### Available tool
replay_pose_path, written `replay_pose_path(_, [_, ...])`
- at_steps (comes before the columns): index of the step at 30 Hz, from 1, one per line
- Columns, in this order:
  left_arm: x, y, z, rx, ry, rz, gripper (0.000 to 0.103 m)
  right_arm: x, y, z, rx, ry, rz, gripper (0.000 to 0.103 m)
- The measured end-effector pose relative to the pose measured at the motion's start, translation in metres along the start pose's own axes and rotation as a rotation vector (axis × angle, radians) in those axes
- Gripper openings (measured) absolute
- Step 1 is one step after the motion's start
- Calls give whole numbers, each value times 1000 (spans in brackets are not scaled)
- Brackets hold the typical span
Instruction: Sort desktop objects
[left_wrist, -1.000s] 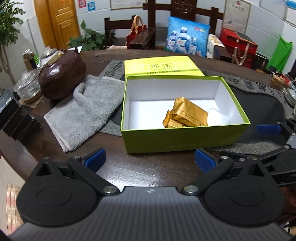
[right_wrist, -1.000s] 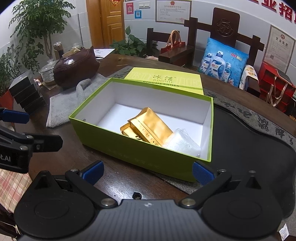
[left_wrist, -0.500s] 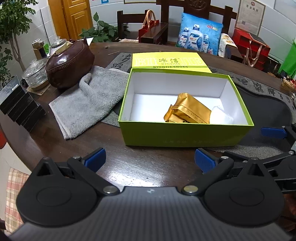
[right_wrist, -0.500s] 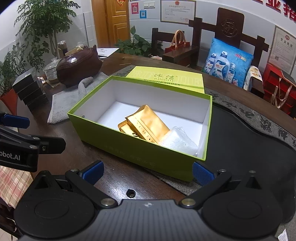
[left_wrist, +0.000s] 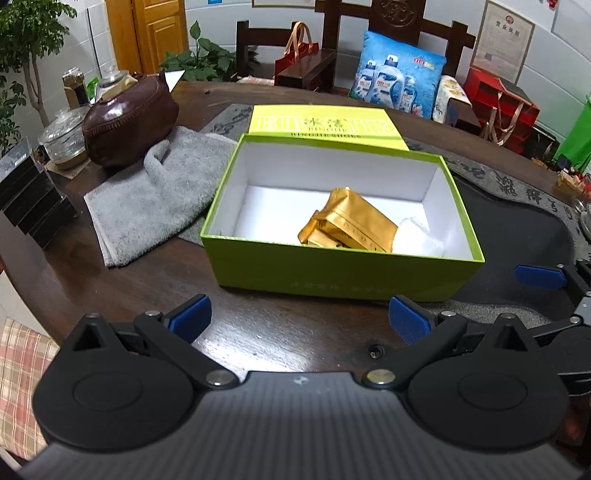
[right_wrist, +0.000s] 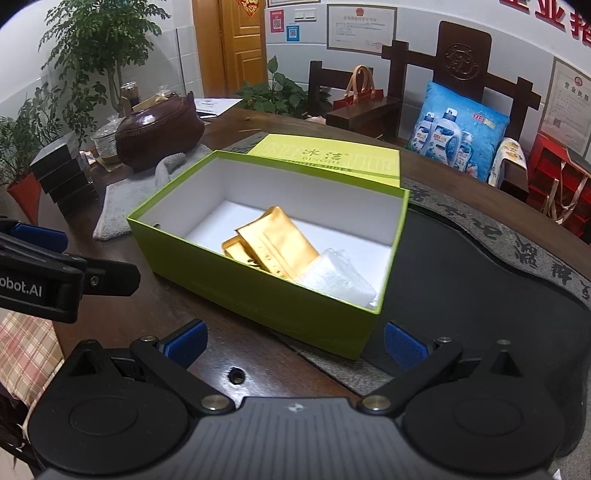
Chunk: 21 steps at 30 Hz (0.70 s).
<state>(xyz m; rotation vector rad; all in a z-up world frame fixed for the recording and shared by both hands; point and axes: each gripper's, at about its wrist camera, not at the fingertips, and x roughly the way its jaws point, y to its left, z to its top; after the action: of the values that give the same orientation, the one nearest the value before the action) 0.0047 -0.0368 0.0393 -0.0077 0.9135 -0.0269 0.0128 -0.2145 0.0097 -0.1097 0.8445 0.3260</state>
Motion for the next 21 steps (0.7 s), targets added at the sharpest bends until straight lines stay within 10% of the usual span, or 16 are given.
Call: replay_pose_path(21, [4, -28, -4, 34, 13, 77, 103, -14, -26, -12, 49, 20, -85, 103])
